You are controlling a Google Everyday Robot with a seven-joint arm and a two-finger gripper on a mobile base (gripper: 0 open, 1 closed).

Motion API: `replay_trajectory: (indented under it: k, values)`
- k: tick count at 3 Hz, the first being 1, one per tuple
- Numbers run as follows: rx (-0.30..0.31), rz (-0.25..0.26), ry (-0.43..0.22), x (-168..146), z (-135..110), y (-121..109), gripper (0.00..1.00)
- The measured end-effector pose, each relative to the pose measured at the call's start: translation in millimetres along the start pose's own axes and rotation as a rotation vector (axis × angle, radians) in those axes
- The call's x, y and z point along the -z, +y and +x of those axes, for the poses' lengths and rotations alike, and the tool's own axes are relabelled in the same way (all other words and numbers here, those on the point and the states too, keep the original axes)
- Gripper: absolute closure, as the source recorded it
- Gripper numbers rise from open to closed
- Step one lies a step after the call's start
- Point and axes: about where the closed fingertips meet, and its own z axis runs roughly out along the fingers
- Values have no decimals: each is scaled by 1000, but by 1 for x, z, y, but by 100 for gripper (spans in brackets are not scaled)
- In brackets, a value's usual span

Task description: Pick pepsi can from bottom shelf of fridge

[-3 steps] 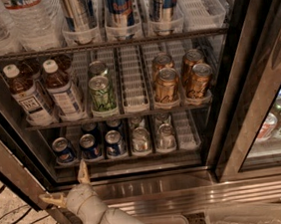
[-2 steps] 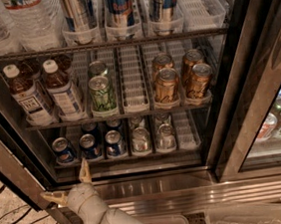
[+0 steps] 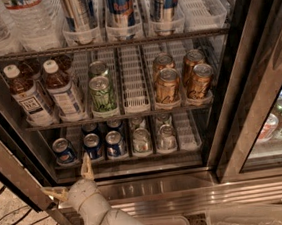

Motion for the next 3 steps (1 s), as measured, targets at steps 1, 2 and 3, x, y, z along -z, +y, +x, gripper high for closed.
replay_trajectory:
  k: [1,2,3]
  values:
    - [22,-33,-5,2,-13,9,0]
    - [0,-104,6,0,-16,19,0]
    - [-10,-113,11,0,-16,22,0]
